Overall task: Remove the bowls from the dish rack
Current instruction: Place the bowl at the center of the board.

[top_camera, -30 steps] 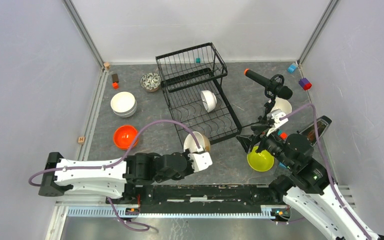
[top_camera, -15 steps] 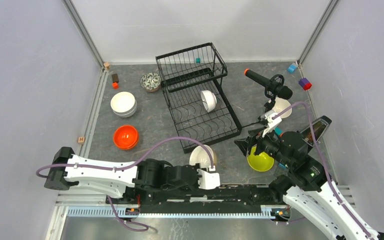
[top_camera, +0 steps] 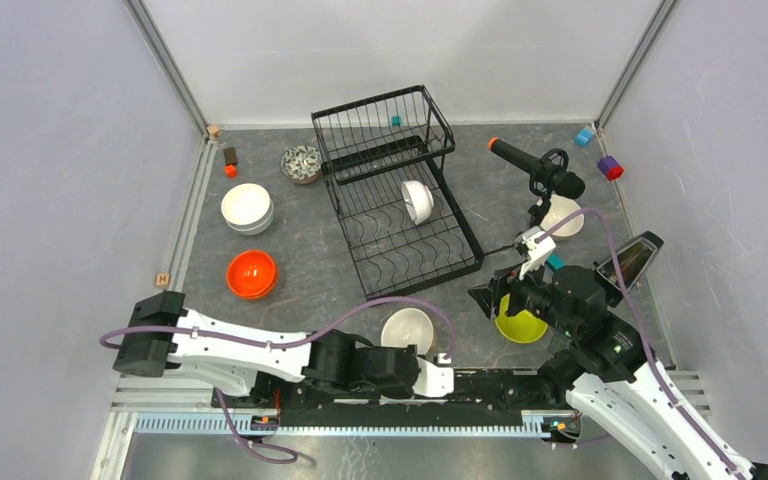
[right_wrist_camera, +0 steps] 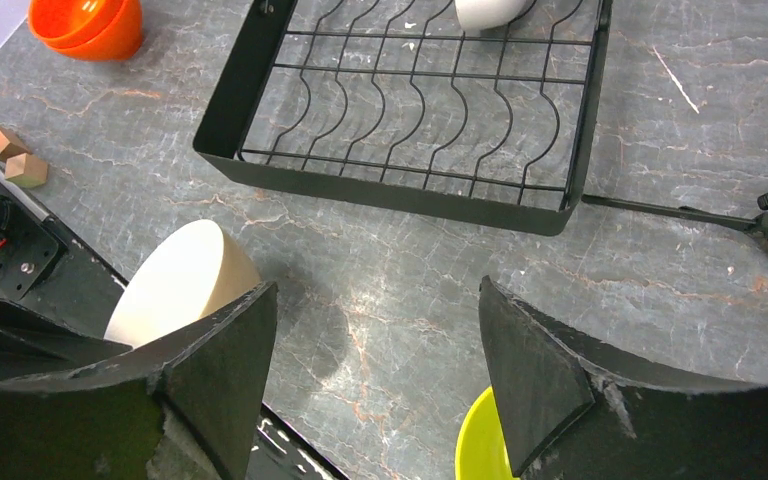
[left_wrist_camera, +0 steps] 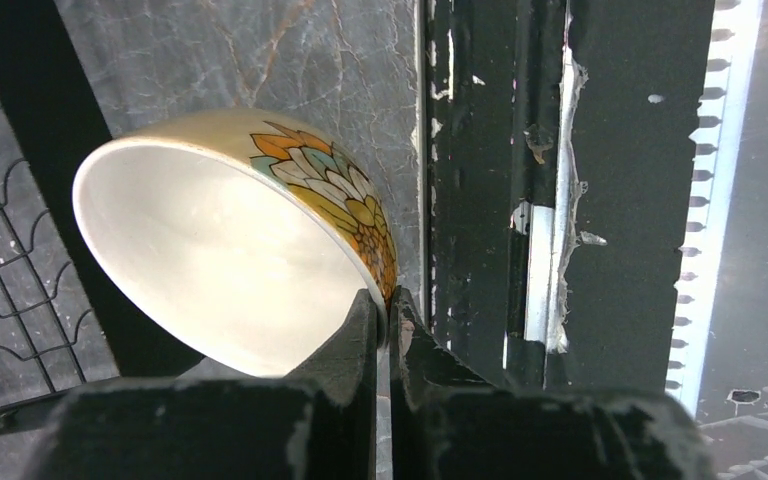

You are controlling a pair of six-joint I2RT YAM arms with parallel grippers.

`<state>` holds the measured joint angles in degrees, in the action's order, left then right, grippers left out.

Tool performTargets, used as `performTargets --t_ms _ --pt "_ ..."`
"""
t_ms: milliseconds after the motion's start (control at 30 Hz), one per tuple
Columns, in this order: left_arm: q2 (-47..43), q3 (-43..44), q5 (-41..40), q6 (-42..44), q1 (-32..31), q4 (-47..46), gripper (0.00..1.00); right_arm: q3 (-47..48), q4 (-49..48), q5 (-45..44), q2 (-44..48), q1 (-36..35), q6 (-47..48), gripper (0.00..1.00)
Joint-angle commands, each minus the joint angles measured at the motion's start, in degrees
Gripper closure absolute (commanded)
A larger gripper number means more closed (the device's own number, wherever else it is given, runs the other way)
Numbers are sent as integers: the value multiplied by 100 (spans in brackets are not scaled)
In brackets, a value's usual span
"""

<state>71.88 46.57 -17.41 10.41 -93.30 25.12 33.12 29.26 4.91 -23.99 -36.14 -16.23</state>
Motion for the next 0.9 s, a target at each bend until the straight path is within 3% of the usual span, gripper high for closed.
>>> performTargets --t_ms 0,400,600,867 --pt "196 204 -96 376 -52 -469 98 -6 89 -123 68 18 -41 21" --pt "834 349 45 882 -51 -284 98 -330 18 947 -689 11 62 25" --pt "1186 572 -465 1007 -65 -52 98 -631 -370 1259 -886 -8 -155 27" --pt "1739 994 -728 1087 -121 265 98 -521 -413 851 -1204 -314 -215 27"
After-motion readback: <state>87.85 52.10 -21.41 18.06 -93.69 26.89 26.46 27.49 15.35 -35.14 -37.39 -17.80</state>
